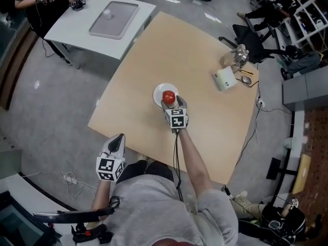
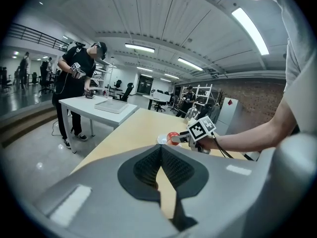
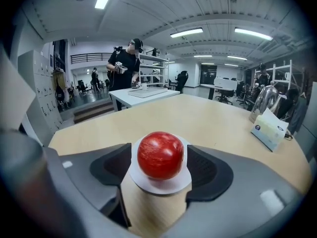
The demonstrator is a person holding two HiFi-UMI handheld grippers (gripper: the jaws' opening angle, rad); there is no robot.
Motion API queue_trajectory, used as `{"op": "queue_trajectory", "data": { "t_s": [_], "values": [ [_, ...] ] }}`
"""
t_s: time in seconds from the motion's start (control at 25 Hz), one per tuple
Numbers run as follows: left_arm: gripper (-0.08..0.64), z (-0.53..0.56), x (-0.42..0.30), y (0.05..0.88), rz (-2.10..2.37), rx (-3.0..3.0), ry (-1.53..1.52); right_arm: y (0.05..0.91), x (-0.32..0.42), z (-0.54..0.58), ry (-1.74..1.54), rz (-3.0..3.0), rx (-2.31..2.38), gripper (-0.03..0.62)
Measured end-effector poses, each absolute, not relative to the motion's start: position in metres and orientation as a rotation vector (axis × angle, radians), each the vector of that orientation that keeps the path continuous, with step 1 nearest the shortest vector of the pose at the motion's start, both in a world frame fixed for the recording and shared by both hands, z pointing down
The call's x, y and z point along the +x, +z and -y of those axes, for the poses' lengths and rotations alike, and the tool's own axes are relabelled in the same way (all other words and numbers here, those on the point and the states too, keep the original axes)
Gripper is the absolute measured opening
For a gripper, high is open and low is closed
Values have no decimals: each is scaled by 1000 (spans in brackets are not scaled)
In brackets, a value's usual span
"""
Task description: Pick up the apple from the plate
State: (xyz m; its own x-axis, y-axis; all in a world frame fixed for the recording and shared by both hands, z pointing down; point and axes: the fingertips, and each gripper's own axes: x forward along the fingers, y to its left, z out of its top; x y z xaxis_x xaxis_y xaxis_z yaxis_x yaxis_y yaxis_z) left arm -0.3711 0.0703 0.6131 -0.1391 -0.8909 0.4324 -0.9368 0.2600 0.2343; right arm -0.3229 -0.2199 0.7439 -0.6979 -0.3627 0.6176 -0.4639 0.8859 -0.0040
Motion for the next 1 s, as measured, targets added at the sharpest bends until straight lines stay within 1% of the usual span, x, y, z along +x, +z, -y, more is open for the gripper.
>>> {"op": "queue_trajectory", "data": {
  "t_s": [0.32,1.0],
  "values": [
    [18,-72,-378,626,2046,1613,133,764,-326,225,221,2372,611,335],
    [18,-66,-378,621,2027,1648,130,744,-323,228,224,2422,642,322]
  ]
}}
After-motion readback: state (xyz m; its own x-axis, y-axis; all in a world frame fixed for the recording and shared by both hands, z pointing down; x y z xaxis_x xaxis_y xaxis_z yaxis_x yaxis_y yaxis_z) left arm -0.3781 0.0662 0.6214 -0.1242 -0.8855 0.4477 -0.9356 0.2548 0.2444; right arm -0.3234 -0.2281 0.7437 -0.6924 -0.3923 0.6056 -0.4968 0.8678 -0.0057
